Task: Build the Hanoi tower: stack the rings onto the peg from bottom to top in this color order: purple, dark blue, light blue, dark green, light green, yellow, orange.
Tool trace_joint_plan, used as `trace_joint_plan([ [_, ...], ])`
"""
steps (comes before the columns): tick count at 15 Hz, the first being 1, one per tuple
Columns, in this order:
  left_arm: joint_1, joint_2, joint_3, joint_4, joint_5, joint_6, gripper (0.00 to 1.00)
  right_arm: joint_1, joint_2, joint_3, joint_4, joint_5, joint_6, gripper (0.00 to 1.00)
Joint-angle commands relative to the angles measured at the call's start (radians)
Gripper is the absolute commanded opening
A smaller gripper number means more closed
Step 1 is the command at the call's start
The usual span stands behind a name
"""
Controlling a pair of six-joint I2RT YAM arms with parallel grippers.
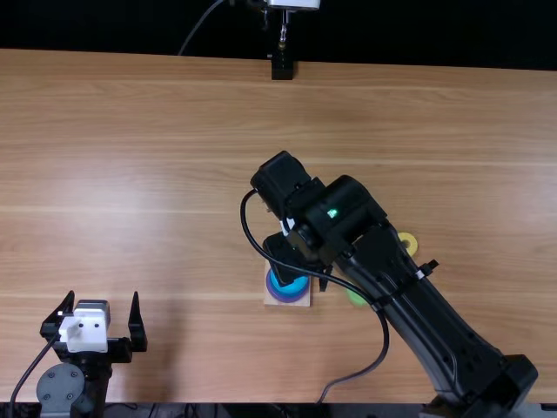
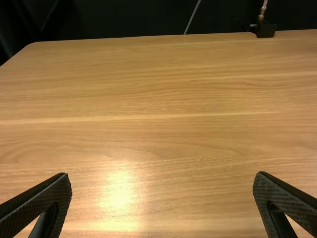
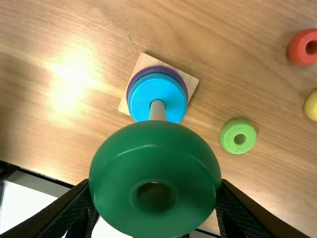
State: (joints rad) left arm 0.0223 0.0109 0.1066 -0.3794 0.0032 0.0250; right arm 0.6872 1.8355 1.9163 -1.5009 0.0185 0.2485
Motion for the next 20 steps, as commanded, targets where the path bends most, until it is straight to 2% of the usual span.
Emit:
trace_joint_plan([
  [1, 0.013, -0.011, -0.107, -0.066, -0.001, 0.003, 1.00, 0.002, 0.015, -0.010, 0.009, 0.002, 0.005, 0.00],
  [10, 0.013, -0.011, -0.107, -0.066, -0.001, 0.003, 1.00, 0.000, 0.065, -0.040, 0.031, 0.004, 0.002, 0.00],
  [11, 0.013, -0.011, -0.107, -0.066, -0.001, 0.003, 1.00, 0.000, 0.064, -0.036, 0.031, 0.002, 0.004, 0.09],
  [12, 0.011, -0.011, -0.107, -0.066, -0.001, 0.003, 1.00, 0.000, 0.062, -0.031, 0.029, 0.002, 0.004, 0.62],
  [13, 0.013, -0.011, -0.107, -0.066, -0.001, 0.001, 1.00, 0.002, 0.059, -0.031, 0.029, 0.004, 0.004, 1.00],
  [18, 0.013, -0.011, -0.107, -0.066, -0.001, 0.003, 1.00, -0.002, 0.054, -0.010, 0.031, 0.004, 0.002, 1.00],
  [20, 0.013, -0.011, -0.107, -0.066, -0.001, 0.003, 1.00, -0.012, 0.045, 0.084, 0.040, 0.004, -0.007, 1.00],
])
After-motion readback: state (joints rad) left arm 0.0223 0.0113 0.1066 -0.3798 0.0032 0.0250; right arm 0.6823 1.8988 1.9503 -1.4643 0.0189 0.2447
